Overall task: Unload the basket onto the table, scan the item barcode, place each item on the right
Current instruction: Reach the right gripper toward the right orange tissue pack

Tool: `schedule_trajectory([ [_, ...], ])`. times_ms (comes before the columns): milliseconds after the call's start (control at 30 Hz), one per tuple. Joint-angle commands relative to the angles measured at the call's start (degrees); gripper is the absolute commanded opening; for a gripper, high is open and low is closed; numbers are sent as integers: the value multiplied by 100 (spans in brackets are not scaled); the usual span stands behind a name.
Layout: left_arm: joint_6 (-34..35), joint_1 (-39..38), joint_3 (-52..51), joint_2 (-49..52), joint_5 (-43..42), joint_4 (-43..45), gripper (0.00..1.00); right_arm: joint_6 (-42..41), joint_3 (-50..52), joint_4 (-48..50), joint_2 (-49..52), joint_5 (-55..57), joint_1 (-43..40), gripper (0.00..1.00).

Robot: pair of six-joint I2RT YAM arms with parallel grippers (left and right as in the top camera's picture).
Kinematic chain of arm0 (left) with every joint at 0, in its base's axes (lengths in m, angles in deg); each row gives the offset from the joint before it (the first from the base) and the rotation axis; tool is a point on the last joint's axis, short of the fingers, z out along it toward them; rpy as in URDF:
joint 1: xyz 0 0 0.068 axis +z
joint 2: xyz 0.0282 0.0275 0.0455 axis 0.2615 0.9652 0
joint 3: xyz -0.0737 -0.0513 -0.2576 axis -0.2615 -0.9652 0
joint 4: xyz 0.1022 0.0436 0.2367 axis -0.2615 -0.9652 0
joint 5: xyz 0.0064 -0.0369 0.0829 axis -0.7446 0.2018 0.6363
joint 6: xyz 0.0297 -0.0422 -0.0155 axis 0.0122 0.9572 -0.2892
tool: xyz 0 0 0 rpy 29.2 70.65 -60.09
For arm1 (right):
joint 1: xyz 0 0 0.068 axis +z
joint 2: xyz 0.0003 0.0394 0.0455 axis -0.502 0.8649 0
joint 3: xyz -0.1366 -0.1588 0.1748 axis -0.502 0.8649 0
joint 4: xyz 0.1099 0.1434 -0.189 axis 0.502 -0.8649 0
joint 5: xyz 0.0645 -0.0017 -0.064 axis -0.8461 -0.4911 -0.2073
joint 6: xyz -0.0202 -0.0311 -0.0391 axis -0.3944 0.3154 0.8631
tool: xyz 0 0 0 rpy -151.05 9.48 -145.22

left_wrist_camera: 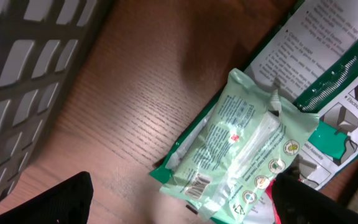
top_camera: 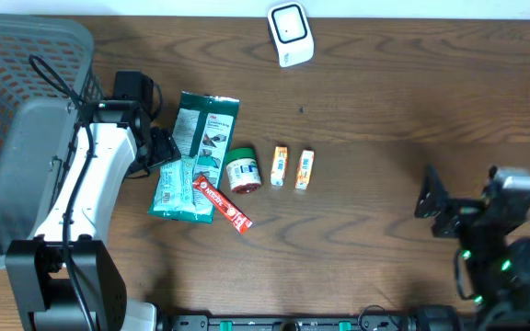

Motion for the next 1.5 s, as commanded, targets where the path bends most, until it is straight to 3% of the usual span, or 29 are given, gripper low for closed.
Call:
schedule_trajectory([
  [0, -11, 24, 72, -131, 68, -15, 92, -192, -1574, -1067, 1255, -245, 39, 99],
  [200, -11, 24, 72, -131, 68, -15, 92, -208, -4548, -3952, 3768, -533, 50, 99],
  [400, -11, 24, 72, -131, 68, -15, 93, -205, -5298, -4448, 5088, -1963, 50, 99],
  [433, -11, 24, 72, -131, 68, -15, 92, -205, -5276, -4433, 5357, -2518, 50, 92],
  [533, -11, 24, 72, -131, 68, -15, 92, -229, -5217, -4437, 5794, -2769, 136, 28],
  [567, -11, 24, 72, -131, 68, -13, 92, -295, -5169, -4435, 5945, -2767, 221, 18],
  [600, -11, 24, 72, -131, 68, -15, 92, -387, -5119, -4433, 6063, -2765, 299, 15],
  [667, -11, 24, 70, -131, 68, -15, 92, -597, -4988, -4365, 6325, -2660, 533, 20],
  [900, -11, 24, 72, -131, 68, -13, 92, -1156, -4380, -3779, 7204, -2020, 1449, 52],
  [1200, -11, 24, 72, -131, 68, -15, 92, -1727, -4107, -2734, 8435, -1519, 2334, 52],
  [1467, -11, 24, 72, -131, 68, -15, 93, -1770, -4083, -2610, 8762, -654, 2511, 49],
])
